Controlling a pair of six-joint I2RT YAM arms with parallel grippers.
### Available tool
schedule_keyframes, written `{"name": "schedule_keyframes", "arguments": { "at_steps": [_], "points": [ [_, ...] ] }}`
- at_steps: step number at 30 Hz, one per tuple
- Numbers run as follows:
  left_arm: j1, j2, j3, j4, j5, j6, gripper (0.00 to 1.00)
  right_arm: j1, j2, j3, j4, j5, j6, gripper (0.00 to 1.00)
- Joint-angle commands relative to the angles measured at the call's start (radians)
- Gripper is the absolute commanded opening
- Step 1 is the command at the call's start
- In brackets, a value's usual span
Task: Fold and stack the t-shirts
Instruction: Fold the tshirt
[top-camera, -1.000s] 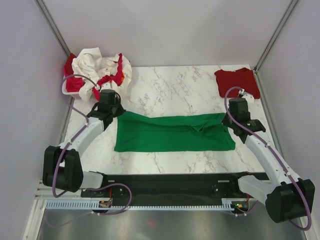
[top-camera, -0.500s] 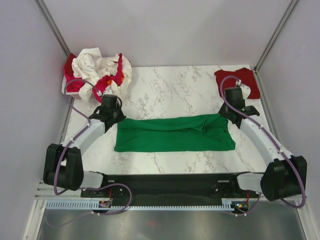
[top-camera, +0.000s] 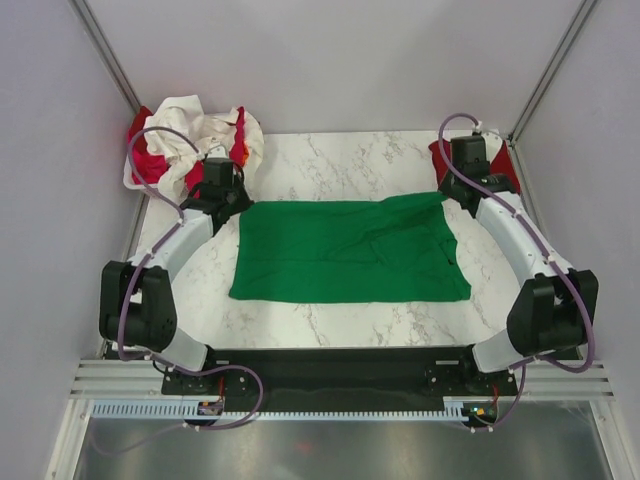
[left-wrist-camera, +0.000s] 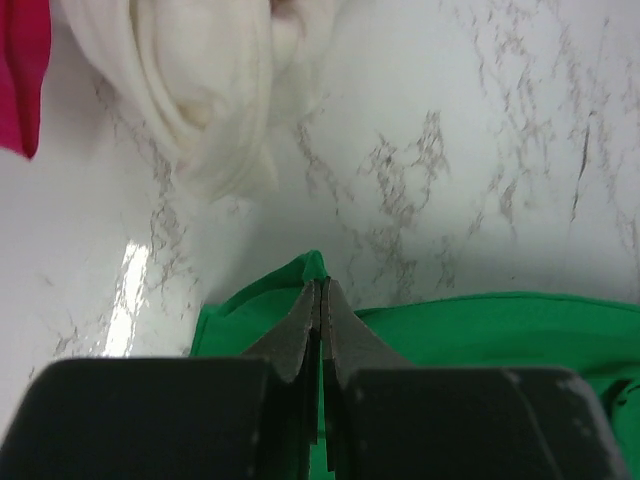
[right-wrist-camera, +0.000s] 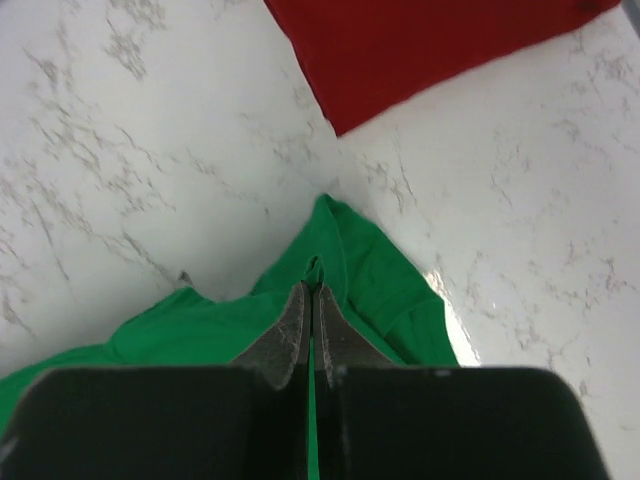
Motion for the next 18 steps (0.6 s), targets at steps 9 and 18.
{"name": "schedule_keyframes", "arguments": {
  "at_steps": [9, 18],
  "points": [
    [0.002, -0.13, -0.305, -0.004, -0.09, -0.025, 0.02, -0.004, -0.313, -0.504, 0.068, -0.051, 0.026, 0.0],
    [0.011, -0.081, -0.348, 0.008, -0.127, -0.058, 0.02, -0.004, -0.277, -0.624, 0.09, -0.074, 0.063, 0.05]
  ]
}}
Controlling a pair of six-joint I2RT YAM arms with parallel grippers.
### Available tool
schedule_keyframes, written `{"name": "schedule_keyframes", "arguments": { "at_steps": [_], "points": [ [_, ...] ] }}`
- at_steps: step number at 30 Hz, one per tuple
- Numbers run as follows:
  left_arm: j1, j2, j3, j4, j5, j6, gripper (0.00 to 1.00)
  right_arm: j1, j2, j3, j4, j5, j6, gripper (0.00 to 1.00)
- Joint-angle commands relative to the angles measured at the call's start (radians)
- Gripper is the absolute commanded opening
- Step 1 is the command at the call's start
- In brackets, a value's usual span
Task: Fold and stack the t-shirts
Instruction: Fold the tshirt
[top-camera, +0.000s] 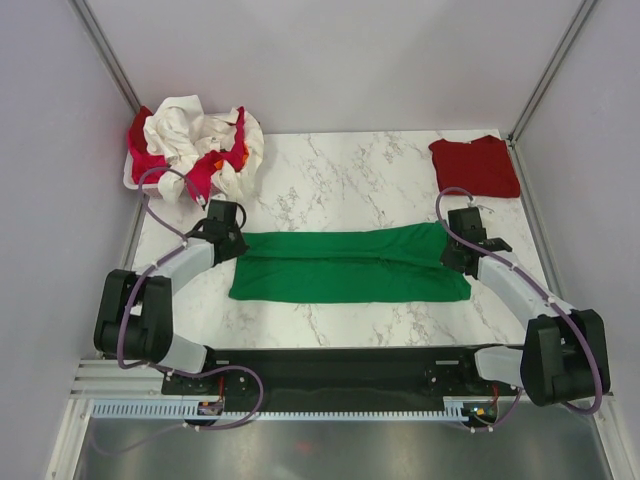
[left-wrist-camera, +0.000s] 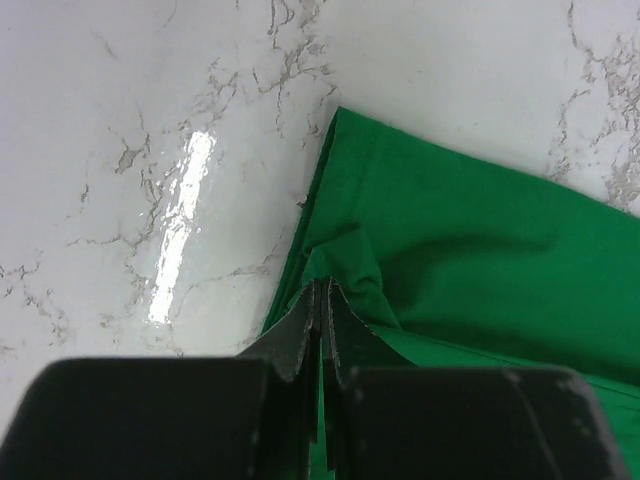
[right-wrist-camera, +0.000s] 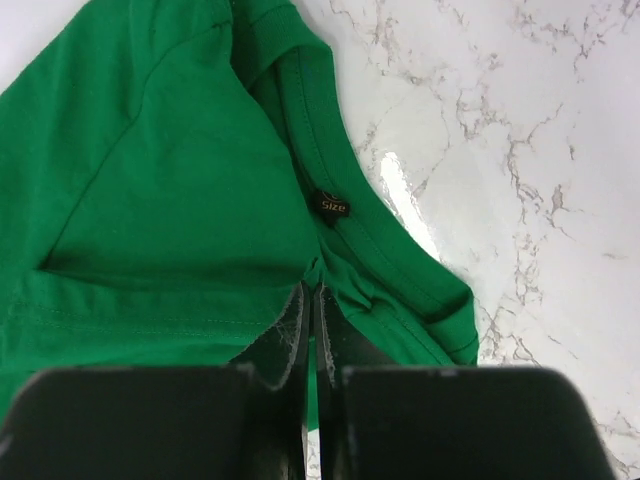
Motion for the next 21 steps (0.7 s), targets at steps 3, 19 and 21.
{"name": "schedule_keyframes", "arguments": {
  "at_steps": [3, 19, 21],
  "points": [
    [0.009, 0.009, -0.014, 0.035, -0.058, -0.029, 0.02, -0.004, 0.019, -0.011, 0.058, 0.014, 0.029, 0.08],
    [0.029, -0.237, -0.04, 0.114, 0.052, -0.022, 0.34, -0.015, -0.096, 0.014, 0.023, -0.009, 0.075, 0.98],
    [0.023, -0.191, -0.042, 0.149, 0.103, -0.022, 0.33, -0.017, -0.098, 0.011, 0.035, -0.038, 0.079, 0.98]
  ]
}}
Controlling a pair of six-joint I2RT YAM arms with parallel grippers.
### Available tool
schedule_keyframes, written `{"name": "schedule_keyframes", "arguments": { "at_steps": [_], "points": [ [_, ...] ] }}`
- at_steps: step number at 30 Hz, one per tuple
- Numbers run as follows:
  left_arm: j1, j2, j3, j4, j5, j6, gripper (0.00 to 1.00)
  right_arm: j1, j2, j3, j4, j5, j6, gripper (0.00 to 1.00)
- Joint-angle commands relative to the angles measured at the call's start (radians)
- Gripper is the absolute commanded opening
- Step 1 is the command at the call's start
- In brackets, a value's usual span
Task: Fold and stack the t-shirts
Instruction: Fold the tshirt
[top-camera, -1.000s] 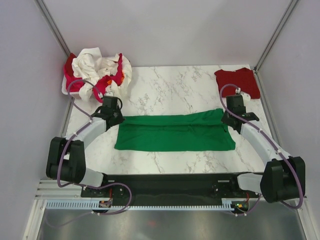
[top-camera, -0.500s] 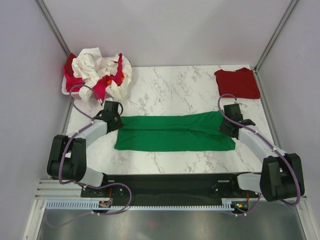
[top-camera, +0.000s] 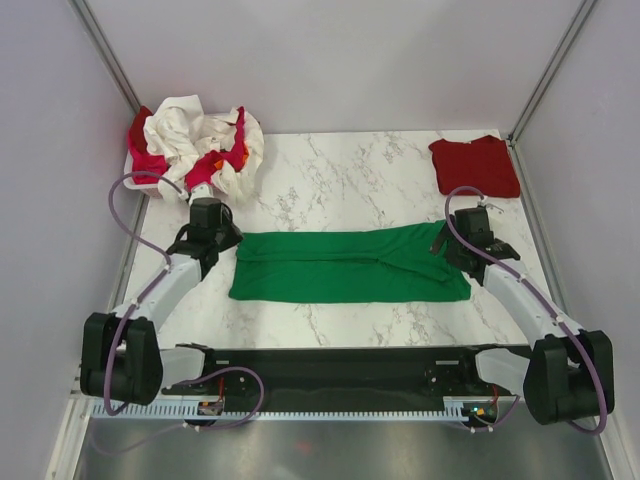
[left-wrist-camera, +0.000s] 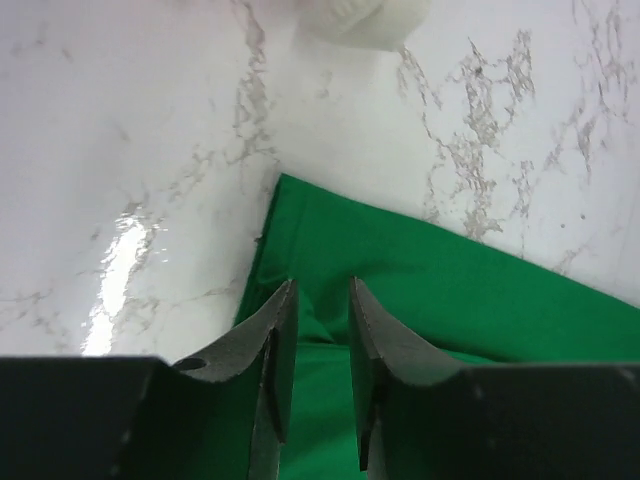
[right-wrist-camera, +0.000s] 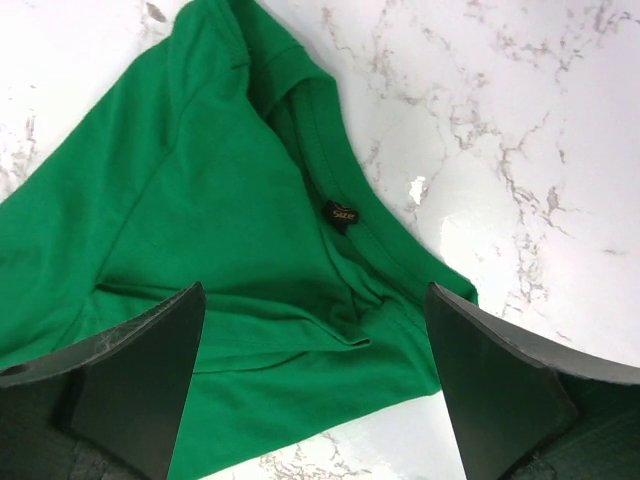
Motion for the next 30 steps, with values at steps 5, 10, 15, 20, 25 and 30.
{"name": "schedule_keyframes", "arguments": {
  "at_steps": [5, 10, 15, 20, 25, 30],
  "points": [
    [-0.05, 0.215, 0.054, 0.161, 0.173, 0.046, 0.37, -0.003, 0.003, 0.004, 0.052, -0.106, 0.036, 0.89],
    [-0.076, 0.373, 0.14, 0.146, 0.209, 0.057, 0.37, 0.005, 0.041, -0.041, 0.107, -0.16, 0.058, 0.85],
    [-0.081, 0.346, 0.088, 0.14, 0.222, 0.01, 0.35, 0.014, 0.189, -0.009, 0.173, -0.18, 0.055, 0.85],
    [-0.177, 0.249, -0.039, 0.139, 0.221, -0.052, 0.34, 0.025, 0.417, 0.164, 0.203, -0.177, 0.024, 0.85],
    [-0.248, 0.206, -0.155, 0.135, 0.207, -0.127, 0.34, 0.03, 0.661, 0.384, 0.173, -0.149, 0.026, 0.85],
    [-0.334, 0.163, -0.251, 0.134, 0.276, -0.229, 0.29, 0.051, 0.921, 0.825, 0.091, -0.192, 0.015, 0.85]
  ]
}}
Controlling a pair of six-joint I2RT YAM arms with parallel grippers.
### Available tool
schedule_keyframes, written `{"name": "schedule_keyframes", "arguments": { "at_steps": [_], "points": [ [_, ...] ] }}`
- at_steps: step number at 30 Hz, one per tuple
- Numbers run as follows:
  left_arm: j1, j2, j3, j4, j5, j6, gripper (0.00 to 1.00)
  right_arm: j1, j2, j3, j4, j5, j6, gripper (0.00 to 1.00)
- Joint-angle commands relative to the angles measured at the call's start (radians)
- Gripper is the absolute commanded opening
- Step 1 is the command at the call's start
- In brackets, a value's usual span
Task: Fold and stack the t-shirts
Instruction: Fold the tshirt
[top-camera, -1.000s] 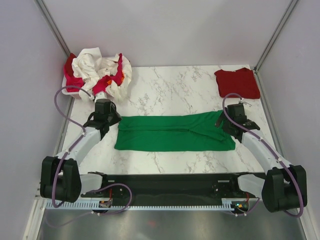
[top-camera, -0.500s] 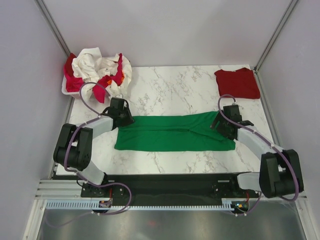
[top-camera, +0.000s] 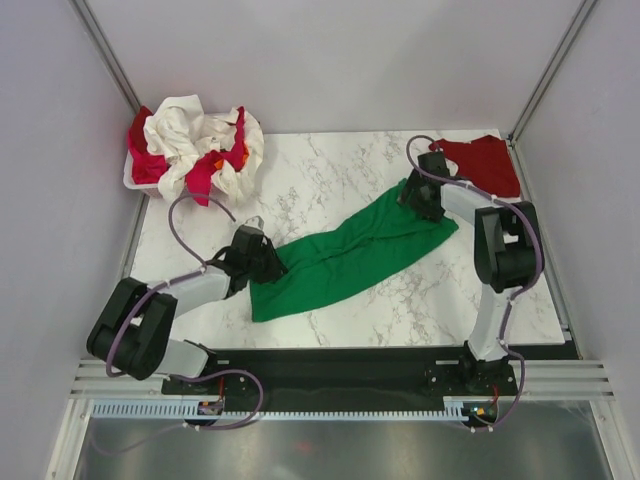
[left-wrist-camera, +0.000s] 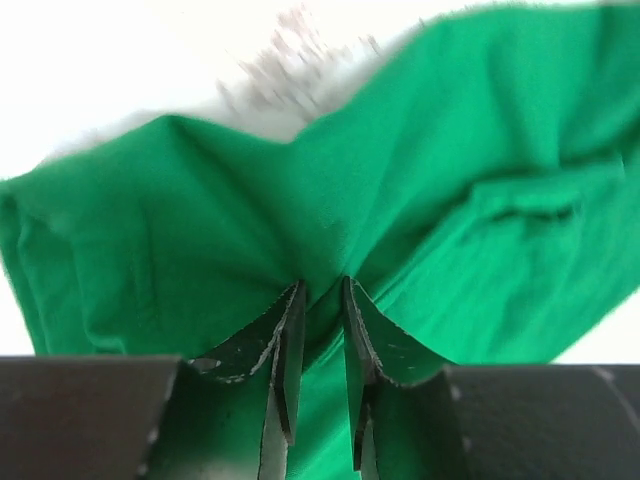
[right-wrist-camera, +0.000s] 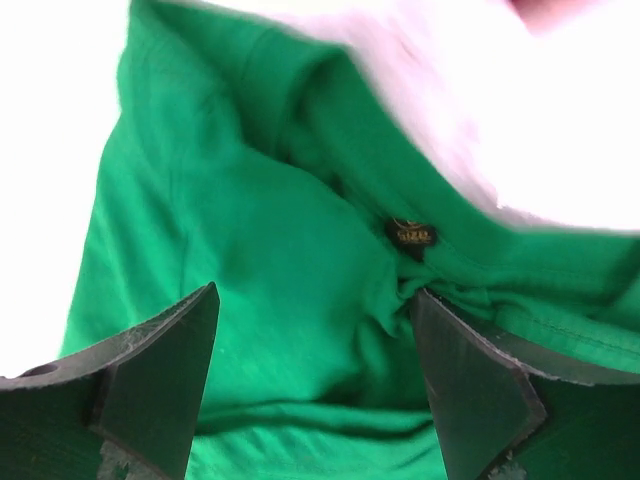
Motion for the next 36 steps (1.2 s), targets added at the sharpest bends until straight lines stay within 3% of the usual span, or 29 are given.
{"name": "schedule_keyframes", "arguments": {
  "at_steps": [1, 5, 11, 13, 15, 19, 25, 27, 28, 31, 32, 34, 36],
  "points": [
    [-0.087, -0.019, -0.081, -0.062, 0.054, -0.126, 0.29, 0.027, 0.188, 0.247, -0.062, -0.047, -0.015, 0.85],
    [-0.182, -0.114, -0.169, -0.068, 0.095, -0.246, 0.28, 0.057, 0.444, 0.668, -0.1, -0.214, -0.032, 0.84],
    [-0.444, -0.229, -0.185, -0.068, 0.086, -0.439, 0.27, 0.1, 0.739, 1.135, -0.042, -0.397, 0.049, 0.87],
    [-0.525, -0.217, -0.135, -0.07, 0.084, -0.468, 0.28, 0.102, 0.83, 1.183, 0.069, -0.458, 0.1, 0.88],
    [-0.591, -0.209, -0.093, -0.07, 0.086, -0.473, 0.36, 0.1, 0.859, 1.183, 0.222, -0.49, 0.146, 0.89],
    [-0.653, -0.215, 0.039, -0.103, 0.065, -0.427, 0.57, 0.1, 0.844, 1.202, 0.321, -0.523, 0.147, 0.94],
    [-0.653, -0.295, 0.2, -0.313, -0.084, -0.266, 0.62, 0.094, 0.62, 1.087, 0.372, -0.551, 0.089, 0.98],
    [-0.647, -0.319, 0.24, -0.373, -0.19, -0.178, 0.72, 0.085, 0.502, 0.995, 0.331, -0.529, 0.066, 0.98],
    [-0.625, -0.326, 0.26, -0.399, -0.211, -0.148, 0.84, 0.08, 0.45, 0.94, 0.294, -0.505, 0.062, 0.98],
    [-0.498, -0.33, 0.26, -0.397, -0.192, -0.062, 0.92, 0.08, 0.202, 0.574, 0.321, -0.377, 0.049, 0.98],
    [-0.451, -0.321, 0.26, -0.398, -0.145, -0.044, 0.91, 0.08, 0.089, 0.389, 0.368, -0.354, 0.036, 0.98],
    [-0.328, -0.281, 0.262, -0.369, -0.097, 0.007, 0.89, 0.08, -0.009, 0.24, 0.374, -0.279, 0.02, 0.98],
    [-0.273, -0.249, 0.269, -0.334, -0.057, 0.071, 0.88, 0.082, -0.118, 0.052, 0.409, -0.277, 0.028, 0.97]
  ]
}}
